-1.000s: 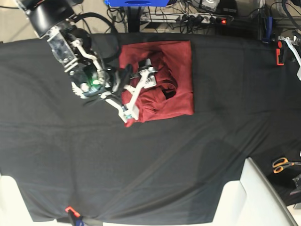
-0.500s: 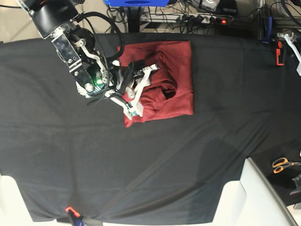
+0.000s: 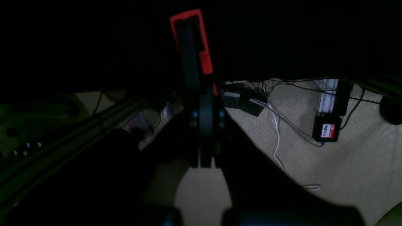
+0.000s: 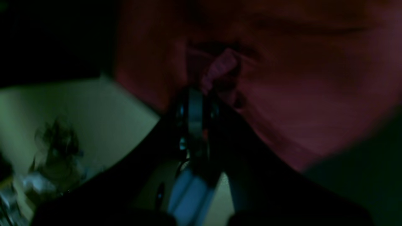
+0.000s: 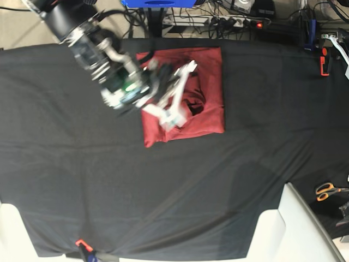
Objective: Fold the T-shirt properly
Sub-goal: 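Press the folded layer with the right gripper near the collar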
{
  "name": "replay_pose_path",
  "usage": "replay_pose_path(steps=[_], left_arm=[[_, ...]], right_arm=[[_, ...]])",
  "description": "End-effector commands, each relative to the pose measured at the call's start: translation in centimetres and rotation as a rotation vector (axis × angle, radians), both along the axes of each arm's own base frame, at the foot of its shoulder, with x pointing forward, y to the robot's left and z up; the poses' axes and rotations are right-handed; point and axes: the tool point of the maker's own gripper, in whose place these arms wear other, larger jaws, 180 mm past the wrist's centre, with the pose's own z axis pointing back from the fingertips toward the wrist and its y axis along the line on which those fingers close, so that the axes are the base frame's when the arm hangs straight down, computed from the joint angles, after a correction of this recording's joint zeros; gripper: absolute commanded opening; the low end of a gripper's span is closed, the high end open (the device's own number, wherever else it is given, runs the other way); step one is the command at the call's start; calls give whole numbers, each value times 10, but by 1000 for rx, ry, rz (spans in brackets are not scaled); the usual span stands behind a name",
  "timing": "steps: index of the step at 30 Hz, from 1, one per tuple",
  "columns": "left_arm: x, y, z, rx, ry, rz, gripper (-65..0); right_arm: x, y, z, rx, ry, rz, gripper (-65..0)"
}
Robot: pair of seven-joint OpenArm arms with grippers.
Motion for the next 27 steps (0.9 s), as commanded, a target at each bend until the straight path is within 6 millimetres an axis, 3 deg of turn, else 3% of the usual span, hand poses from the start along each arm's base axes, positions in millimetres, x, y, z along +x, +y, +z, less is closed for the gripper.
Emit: replay_pose_path(steps=[1, 7, 16, 21, 27], left_arm=[[8, 10, 12, 33, -25, -12, -650], [6, 10, 11, 30, -20, -7, -650], [9, 10, 11, 29, -25, -8, -650], [10, 10, 12, 30, -29, -10, -650], [10, 10, 11, 29, -27, -8, -650]], right_arm=[[6, 11, 12, 38, -33, 10, -648], [-7, 25, 14, 46, -26, 62, -648], [-3, 28, 16, 46, -39, 78, -647], [-23, 49, 21, 34, -81, 236, -645], [-28, 59, 24, 34, -100, 289, -642]])
